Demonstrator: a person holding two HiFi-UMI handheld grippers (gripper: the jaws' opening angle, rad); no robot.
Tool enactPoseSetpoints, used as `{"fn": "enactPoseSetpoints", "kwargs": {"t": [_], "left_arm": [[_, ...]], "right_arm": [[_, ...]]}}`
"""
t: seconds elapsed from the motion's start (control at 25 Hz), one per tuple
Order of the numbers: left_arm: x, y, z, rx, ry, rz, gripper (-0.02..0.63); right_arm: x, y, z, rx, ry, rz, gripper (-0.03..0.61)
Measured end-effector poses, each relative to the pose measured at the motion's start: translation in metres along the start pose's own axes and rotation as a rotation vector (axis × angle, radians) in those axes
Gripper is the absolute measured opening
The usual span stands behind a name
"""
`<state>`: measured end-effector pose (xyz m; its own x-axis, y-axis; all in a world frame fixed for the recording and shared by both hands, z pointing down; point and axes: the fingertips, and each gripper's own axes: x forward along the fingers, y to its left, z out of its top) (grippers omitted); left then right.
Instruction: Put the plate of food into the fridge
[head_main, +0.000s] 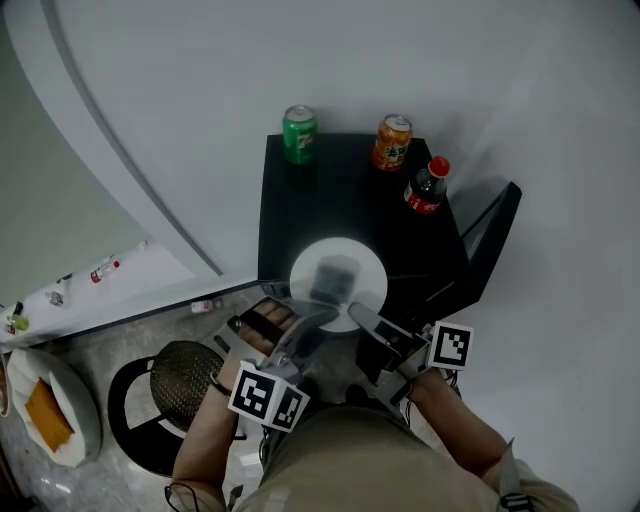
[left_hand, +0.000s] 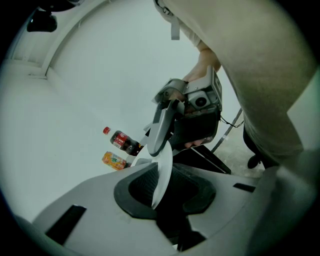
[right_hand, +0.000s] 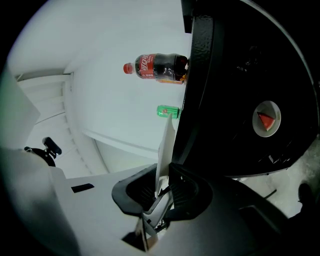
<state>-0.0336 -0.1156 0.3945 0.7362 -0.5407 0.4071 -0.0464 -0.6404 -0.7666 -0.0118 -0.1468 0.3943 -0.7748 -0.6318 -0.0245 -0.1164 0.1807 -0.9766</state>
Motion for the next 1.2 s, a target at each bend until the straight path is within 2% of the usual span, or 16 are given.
{"fn": "enactPoseSetpoints", "kwargs": {"t": [0.68, 1.2], "left_arm": [[-0.025, -0.019, 0.004, 0.042, -0.088, -0.025, 0.066], [-0.022, -0.039, 0.027, 0.051, -0.022, -0.026, 0.066]], "right_arm": [[-0.01, 0.005, -0.031, 0.028, -0.101, -0.012, 0.061], [-0.038, 0.0, -0.038, 0.051, -0.057, 0.019, 0.06]]}}
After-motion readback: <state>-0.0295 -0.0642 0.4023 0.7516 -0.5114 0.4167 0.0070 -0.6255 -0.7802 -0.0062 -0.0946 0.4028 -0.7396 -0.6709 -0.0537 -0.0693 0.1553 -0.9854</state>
